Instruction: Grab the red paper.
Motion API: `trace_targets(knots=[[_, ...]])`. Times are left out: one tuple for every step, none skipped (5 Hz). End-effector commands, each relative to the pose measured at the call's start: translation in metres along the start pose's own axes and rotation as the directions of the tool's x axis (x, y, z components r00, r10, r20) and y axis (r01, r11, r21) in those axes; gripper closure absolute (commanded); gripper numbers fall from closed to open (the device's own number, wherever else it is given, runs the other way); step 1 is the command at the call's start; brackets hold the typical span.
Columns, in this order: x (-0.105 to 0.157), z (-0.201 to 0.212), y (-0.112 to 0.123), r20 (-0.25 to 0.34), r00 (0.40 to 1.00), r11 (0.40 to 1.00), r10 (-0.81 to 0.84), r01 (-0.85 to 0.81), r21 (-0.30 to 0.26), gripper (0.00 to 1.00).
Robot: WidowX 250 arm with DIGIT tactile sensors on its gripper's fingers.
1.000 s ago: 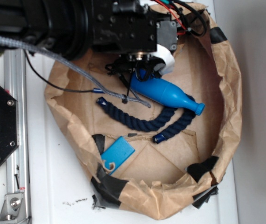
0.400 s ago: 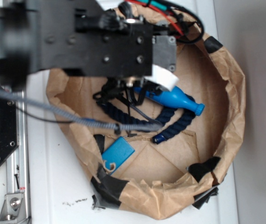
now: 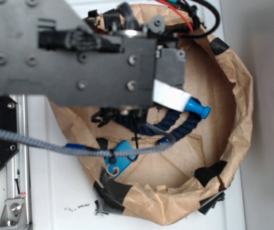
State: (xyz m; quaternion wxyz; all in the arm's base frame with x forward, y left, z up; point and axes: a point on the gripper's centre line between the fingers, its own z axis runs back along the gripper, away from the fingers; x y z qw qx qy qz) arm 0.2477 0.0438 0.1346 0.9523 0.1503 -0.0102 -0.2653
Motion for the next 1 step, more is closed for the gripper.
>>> trace_targets(knots=[[0.0153,0.0384,-0.0024,0.038,0.984,0.985,0.172,-0.171,-0.020,1.00]])
